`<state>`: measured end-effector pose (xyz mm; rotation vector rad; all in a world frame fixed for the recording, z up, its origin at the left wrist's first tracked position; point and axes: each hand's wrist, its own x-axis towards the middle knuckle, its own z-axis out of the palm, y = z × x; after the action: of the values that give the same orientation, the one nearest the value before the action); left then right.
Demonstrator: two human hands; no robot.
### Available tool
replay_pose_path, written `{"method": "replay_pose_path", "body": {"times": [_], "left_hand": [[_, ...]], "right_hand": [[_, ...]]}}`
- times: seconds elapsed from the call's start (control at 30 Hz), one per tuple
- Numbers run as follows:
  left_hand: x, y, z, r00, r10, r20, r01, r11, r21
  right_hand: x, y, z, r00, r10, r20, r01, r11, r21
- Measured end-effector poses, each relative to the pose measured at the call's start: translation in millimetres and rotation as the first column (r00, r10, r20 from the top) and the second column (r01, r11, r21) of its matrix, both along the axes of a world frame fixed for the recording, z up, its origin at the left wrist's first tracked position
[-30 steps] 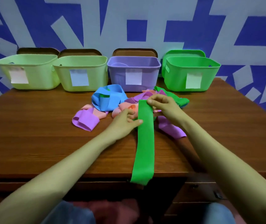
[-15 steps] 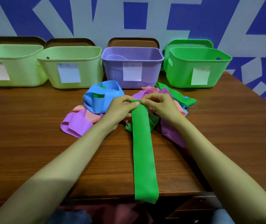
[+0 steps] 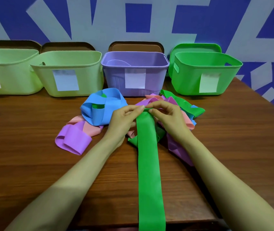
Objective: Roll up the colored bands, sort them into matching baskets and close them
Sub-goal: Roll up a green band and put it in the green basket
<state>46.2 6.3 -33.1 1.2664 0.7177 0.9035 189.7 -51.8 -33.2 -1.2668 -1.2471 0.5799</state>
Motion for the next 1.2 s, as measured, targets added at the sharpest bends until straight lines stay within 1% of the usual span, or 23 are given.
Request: {"method": "replay_pose_path", "body": {"times": [0.07, 0.13, 0.2, 0.37, 0.43, 0.53, 0.67, 0.8, 0.9, 1.0, 1.1, 1.2], "left_hand": [[0.3, -1.7, 2.3, 0.999, 0.026, 0.031, -0.026, 1.0, -0.001], [-0.1, -4.4, 3.7, 0.998, 0.038, 0.054, -0.039, 0.999, 0.022], [-1.1, -6.7, 4.5, 0.997, 0.053, 0.049, -0.057, 0.996, 0.066], [-4.7, -10.9, 6.0, 0.995, 0.095, 0.025, -0.098, 0.98, 0.171], [-5.9, -12.7, 5.1, 0.993, 0.115, 0.02, -0.117, 0.972, 0.202], [-6.7, -14.8, 4.6, 0.992, 0.128, 0.008, -0.126, 0.965, 0.231], [-8.6, -15.2, 6.5, 0.995, 0.096, 0.026, -0.1, 0.971, 0.217], [-10.1, -16.0, 6.5, 0.997, 0.049, 0.066, -0.06, 0.983, 0.174], [-10.7, -16.7, 6.5, 0.996, 0.013, 0.083, -0.026, 0.987, 0.156], [-10.3, -18.4, 6.0, 0.993, -0.012, 0.119, 0.001, 0.996, 0.094], [-10.4, -18.3, 5.9, 0.991, 0.029, 0.13, -0.039, 0.996, 0.077], [-11.7, -17.4, 6.4, 0.991, 0.026, 0.132, -0.044, 0.99, 0.136]], "right_hand": [[-0.9, -1.3, 2.3, 1.0, 0.01, 0.012, -0.011, 1.0, 0.018], [-2.5, -4.0, 5.8, 0.999, 0.036, -0.022, -0.035, 0.999, 0.027], [-3.2, -8.3, 9.8, 0.995, 0.065, -0.073, -0.064, 0.998, 0.025], [-3.3, -20.3, 18.8, 0.984, 0.147, -0.095, -0.145, 0.989, 0.03], [-4.6, -22.1, 20.0, 0.979, 0.152, -0.138, -0.148, 0.988, 0.043], [-6.2, -21.4, 19.8, 0.985, 0.118, -0.129, -0.113, 0.993, 0.045], [-6.3, -21.7, 18.4, 0.989, 0.072, -0.125, -0.066, 0.996, 0.053], [-3.5, -21.7, 14.6, 1.0, 0.01, -0.022, -0.009, 0.998, 0.064], [-3.9, -22.1, 13.3, 1.0, 0.002, -0.019, -0.001, 0.997, 0.079], [-6.3, -22.0, 13.0, 1.0, -0.014, -0.011, 0.016, 0.994, 0.108], [-7.2, -23.4, 14.6, 1.0, 0.006, 0.031, -0.009, 0.993, 0.119], [-6.0, -25.7, 17.7, 0.994, 0.102, -0.03, -0.099, 0.992, 0.084]]}}
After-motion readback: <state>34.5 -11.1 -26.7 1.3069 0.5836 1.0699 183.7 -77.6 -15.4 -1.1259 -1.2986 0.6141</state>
